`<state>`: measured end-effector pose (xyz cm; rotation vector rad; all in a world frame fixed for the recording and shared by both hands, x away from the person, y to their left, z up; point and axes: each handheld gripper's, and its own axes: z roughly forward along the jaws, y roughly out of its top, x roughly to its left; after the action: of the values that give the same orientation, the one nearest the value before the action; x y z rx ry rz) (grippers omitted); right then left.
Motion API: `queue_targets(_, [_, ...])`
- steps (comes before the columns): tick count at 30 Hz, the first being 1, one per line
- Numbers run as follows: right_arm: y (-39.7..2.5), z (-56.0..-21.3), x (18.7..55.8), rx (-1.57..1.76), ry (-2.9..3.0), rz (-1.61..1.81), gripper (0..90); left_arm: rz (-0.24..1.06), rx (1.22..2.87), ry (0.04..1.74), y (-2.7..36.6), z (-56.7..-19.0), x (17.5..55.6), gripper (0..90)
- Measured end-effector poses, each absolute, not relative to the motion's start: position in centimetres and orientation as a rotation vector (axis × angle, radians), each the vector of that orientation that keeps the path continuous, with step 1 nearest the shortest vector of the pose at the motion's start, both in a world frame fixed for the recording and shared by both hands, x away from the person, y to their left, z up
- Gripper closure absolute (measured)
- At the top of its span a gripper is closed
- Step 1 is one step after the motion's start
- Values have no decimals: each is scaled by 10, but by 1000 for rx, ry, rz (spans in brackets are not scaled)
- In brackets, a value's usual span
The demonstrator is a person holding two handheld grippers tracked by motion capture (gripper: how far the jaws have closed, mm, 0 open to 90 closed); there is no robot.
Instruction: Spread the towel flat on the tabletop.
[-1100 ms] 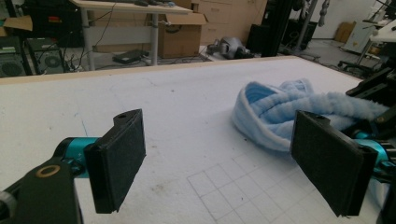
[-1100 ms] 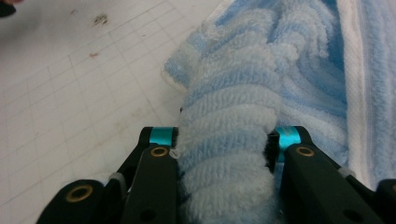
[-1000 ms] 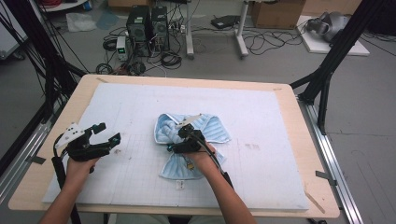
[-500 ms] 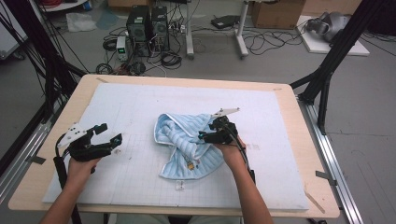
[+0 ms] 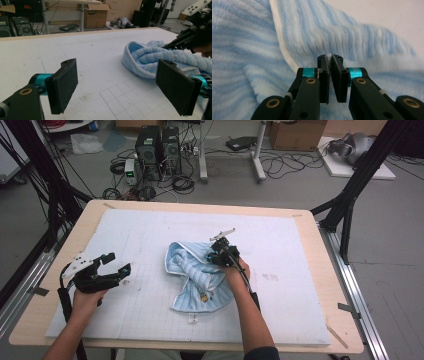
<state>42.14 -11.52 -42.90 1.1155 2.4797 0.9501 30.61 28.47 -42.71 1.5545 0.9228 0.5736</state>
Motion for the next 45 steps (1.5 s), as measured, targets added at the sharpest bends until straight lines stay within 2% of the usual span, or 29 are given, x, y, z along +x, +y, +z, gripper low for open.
queue_targets(12, [-82,-398,461,1136,2266,1108,849,571,1550,927,286,-428,306,188])
queue_targets(13, [-79,-394,465,1200,2166,1122,789,573,1553,923,287,-428,306,188])
queue_targets(14, [-79,-394,465,1200,2166,1122,789,573,1553,923,287,-428,306,188])
queue_targets(15, [-79,-392,465,1233,2117,1144,751,572,1555,922,287,-428,306,188])
queue_targets(17, [-81,-389,465,1281,2043,1214,630,570,1555,923,287,-428,305,189])
queue_targets(20, [-93,-385,458,1271,2069,1215,537,569,1561,923,287,-429,305,191])
queue_targets(28, [-153,-394,426,1250,2176,1126,466,568,1566,926,286,-429,305,196])
queue_targets(33, [-176,-409,410,1281,2245,1072,412,571,1566,924,286,-428,305,196])
queue_targets(36, [-182,-419,399,1274,2283,1061,410,567,1569,924,284,-429,305,196])
queue_targets(38, [-181,-426,395,1267,2324,1031,415,567,1575,921,284,-429,305,196])
queue_targets(41, [-176,-438,393,1248,2398,931,514,566,1571,919,282,-429,305,197])
queue_targets(42, [-175,-438,392,1237,2388,925,581,567,1573,917,282,-429,305,197])
queue_targets(43, [-175,-436,393,1219,2395,918,728,565,1571,919,282,-429,305,197])
queue_targets(44, [-176,-435,393,1186,2407,901,825,566,1574,919,282,-429,305,198])
queue_targets(45, [-176,-434,394,1153,2403,862,853,566,1575,918,282,-429,305,198])
